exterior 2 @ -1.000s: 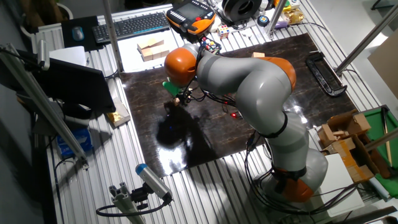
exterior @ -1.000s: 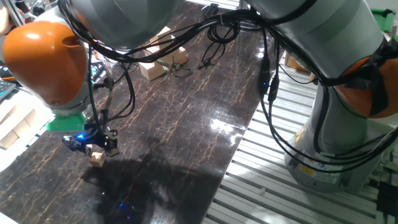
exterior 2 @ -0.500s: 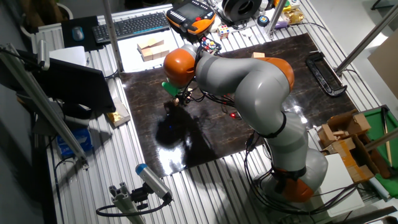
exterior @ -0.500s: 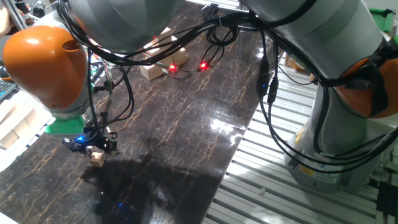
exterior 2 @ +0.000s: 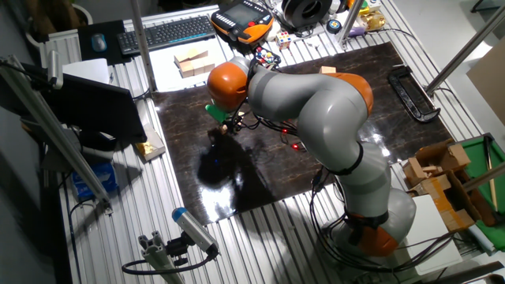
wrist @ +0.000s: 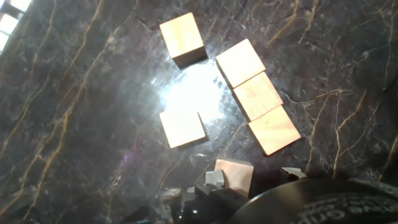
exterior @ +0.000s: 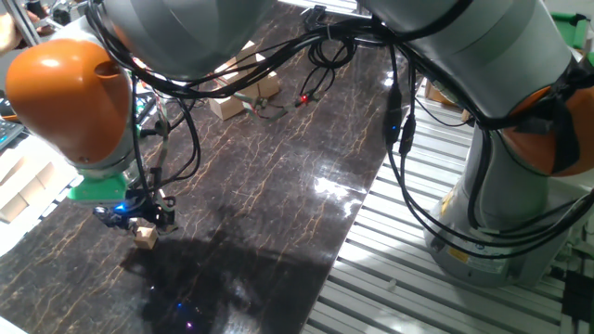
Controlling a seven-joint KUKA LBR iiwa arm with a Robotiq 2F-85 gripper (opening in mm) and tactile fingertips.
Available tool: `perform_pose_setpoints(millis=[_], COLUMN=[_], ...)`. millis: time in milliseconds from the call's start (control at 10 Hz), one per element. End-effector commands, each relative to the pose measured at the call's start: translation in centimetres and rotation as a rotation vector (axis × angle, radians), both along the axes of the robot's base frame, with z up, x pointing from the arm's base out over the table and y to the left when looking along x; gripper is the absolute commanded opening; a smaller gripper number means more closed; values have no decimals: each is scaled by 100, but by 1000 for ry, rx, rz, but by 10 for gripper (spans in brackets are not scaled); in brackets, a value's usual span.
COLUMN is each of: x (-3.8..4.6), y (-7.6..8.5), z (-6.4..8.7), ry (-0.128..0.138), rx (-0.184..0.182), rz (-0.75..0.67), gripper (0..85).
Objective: Stack the blocks into a pyramid shape
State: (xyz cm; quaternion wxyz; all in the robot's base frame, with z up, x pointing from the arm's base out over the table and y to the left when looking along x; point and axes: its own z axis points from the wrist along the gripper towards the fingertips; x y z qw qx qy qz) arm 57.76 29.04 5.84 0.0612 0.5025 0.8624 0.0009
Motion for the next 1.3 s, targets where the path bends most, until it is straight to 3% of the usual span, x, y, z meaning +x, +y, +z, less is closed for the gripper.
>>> perform_pose_setpoints(millis=[0, 100, 300, 700, 1200], x=[1, 1, 1, 20, 43], y=[1, 1, 1, 47, 66], z=[-1, -1, -1, -15, -90], ry=[7, 8, -2, -4, -11], rx=[-2, 11, 0, 41, 40], rz=[1, 1, -39, -71, -92], gripper=[517, 517, 527, 557, 563])
